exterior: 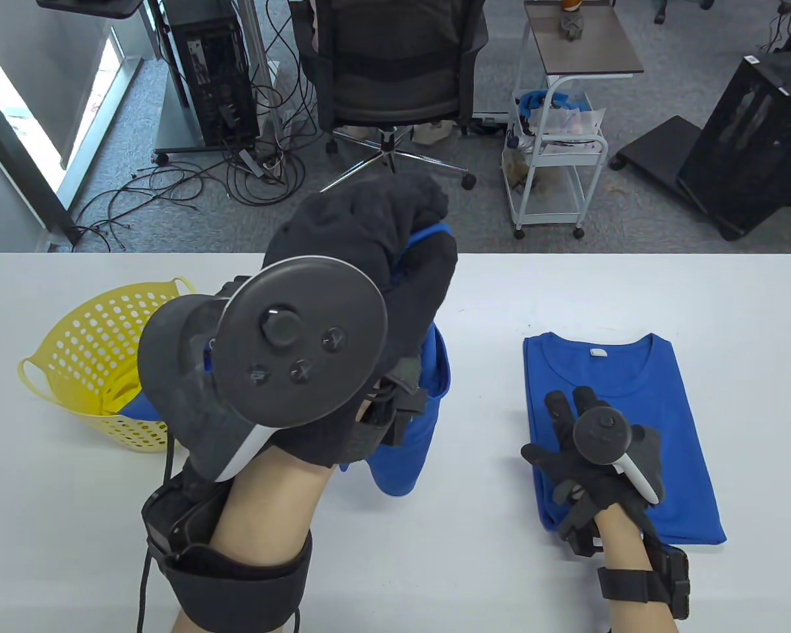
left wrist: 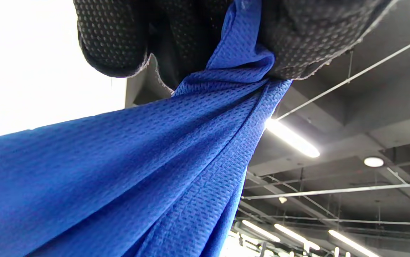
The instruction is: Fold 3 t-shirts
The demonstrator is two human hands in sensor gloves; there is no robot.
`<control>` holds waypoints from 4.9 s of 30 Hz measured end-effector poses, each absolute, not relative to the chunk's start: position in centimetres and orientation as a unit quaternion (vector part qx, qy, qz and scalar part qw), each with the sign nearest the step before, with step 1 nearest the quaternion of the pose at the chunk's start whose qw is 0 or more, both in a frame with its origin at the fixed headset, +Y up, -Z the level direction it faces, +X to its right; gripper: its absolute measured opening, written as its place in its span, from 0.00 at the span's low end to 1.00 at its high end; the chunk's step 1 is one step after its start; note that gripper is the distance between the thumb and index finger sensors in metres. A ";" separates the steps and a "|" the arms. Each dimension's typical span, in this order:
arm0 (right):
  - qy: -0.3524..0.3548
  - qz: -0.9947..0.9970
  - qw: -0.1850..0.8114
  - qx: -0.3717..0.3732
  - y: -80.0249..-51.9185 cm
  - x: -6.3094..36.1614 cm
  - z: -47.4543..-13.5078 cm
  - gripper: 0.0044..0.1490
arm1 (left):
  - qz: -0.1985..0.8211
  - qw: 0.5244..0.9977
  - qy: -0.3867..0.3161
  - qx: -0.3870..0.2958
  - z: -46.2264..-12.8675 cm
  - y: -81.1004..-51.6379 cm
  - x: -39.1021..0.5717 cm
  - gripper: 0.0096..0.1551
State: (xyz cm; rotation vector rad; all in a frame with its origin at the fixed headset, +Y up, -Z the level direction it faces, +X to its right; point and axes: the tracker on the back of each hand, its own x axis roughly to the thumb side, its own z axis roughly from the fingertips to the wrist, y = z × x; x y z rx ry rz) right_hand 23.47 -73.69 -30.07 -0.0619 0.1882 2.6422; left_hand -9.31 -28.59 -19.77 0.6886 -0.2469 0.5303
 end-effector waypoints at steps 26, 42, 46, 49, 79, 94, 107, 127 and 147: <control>0.072 0.967 0.245 -0.029 -73.8 23.8 -30.1 0.54 | 0.272 0.902 -0.109 0.317 -20.7 -28.5 -9.8 0.23; 0.071 0.977 0.203 -0.015 -73.7 22.3 -30.1 0.54 | 0.254 0.927 0.016 0.275 -25.2 -34.7 -19.9 0.23; 0.075 0.975 0.210 -0.024 -73.9 22.8 -30.1 0.54 | 0.250 0.930 0.026 0.270 -25.7 -35.8 -21.1 0.23; 0.076 0.974 0.210 -0.025 -73.9 22.9 -30.1 0.54 | 0.245 0.932 0.033 0.265 -25.9 -36.5 -21.7 0.23; 0.076 0.976 0.202 -0.025 -73.9 22.8 -30.2 0.54 | 0.087 0.990 0.106 0.013 -33.0 -59.0 -24.3 0.24; 0.078 0.978 0.193 -0.026 -74.0 22.7 -30.2 0.54 | 0.029 0.977 0.113 -0.177 -33.7 -72.8 -24.9 0.31; 0.075 0.983 0.170 -0.010 -73.8 21.7 -30.1 0.54 | 0.104 0.975 0.077 -0.181 -33.9 -75.1 -20.6 0.35; 0.098 0.984 0.120 0.086 -73.6 15.9 -29.1 0.47 | 0.217 0.965 -0.019 -0.146 -34.5 -73.9 -12.9 0.25; 0.102 0.983 0.088 0.127 -74.9 10.1 -28.6 0.54 | 0.229 0.974 -0.001 0.002 -34.2 -62.4 -15.9 0.22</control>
